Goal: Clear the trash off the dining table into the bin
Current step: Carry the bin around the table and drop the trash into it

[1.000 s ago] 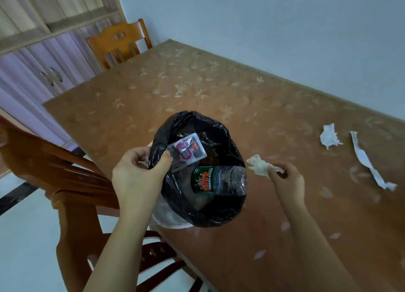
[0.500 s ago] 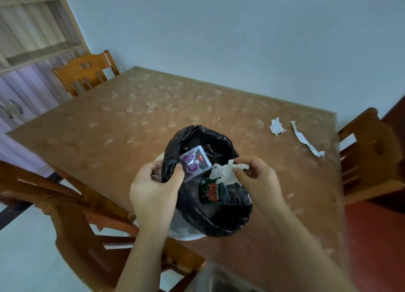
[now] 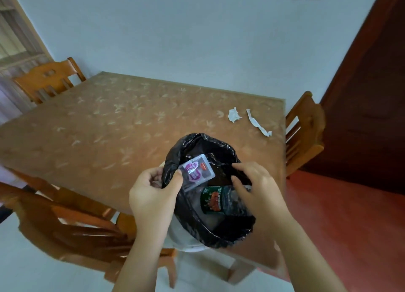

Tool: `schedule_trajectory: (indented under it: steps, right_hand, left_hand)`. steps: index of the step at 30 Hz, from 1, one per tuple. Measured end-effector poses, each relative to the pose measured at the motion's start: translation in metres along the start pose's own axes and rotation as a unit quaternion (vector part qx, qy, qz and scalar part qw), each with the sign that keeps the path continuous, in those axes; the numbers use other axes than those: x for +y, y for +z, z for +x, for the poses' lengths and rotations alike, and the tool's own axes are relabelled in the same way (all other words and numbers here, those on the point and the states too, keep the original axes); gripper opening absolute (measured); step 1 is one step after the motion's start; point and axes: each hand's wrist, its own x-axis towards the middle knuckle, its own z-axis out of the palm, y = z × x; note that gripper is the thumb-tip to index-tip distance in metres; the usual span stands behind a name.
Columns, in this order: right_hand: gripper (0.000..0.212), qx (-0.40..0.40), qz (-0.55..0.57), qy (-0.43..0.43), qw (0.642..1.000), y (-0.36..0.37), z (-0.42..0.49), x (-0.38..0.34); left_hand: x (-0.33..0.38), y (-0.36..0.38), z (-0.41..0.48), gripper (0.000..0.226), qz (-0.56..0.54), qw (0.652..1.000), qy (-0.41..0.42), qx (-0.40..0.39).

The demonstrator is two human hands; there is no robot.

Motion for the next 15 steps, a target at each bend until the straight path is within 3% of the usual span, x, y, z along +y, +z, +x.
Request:
schedule_trajectory:
  steps: [11, 15]
  right_hand:
    - [0.025, 0.047, -0.074, 0.124, 0.988, -0.151, -0.122, 0.137]
    - [0.026, 0.053, -0.093, 0.133, 0.985, -0.185, -0.144, 0.171]
  left_hand:
    - [0.055, 0.101, -0.138, 0.018, 0.014, 0.999, 0.044, -0.023]
    - [0.064, 0.129, -0.171, 0.018, -0.016, 0.999, 0.02, -0.021]
